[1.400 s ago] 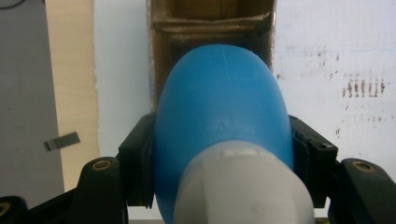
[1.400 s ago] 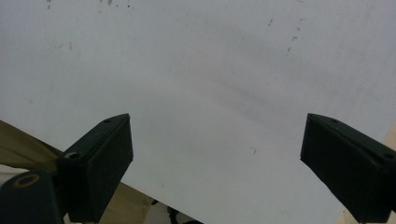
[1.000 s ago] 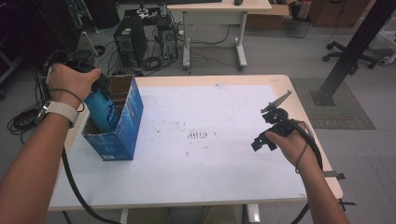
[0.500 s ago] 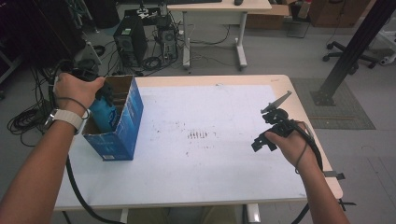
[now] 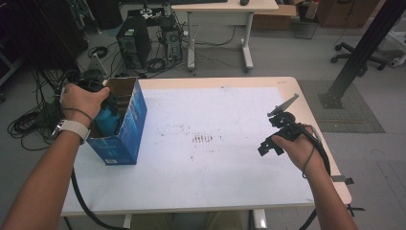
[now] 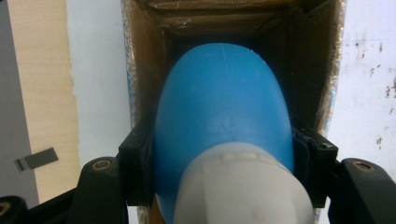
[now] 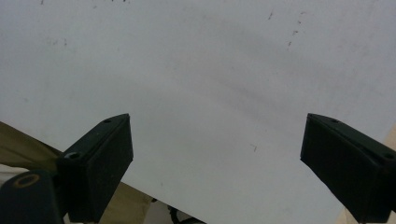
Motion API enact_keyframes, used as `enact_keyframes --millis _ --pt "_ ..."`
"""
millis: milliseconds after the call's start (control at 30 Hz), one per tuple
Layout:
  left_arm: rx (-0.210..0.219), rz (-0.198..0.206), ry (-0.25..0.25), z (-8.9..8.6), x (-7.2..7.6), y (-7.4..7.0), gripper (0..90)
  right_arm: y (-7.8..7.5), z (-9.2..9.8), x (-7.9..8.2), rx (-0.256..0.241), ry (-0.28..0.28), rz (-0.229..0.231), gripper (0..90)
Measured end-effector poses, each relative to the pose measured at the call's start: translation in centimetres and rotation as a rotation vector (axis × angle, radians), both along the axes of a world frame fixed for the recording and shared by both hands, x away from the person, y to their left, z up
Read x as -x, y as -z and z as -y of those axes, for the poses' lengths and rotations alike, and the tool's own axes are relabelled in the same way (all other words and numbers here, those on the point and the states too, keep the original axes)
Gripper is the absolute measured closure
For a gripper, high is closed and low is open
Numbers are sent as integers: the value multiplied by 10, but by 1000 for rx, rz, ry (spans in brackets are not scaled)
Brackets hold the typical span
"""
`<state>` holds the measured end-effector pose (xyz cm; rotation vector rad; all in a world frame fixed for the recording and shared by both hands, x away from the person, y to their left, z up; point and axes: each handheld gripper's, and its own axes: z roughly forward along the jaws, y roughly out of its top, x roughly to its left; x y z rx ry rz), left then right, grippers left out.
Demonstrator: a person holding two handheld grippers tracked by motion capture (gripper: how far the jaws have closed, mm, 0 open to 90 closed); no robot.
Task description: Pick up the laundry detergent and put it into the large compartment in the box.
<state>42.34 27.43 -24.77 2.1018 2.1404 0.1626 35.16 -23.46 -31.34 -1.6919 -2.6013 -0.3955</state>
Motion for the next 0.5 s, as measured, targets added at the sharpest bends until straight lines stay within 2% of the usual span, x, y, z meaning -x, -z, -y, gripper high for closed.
enact_keyframes --millis 500 --pt "8 1 6 1 -1 18 375 2 0 -1 2 0 -4 92"
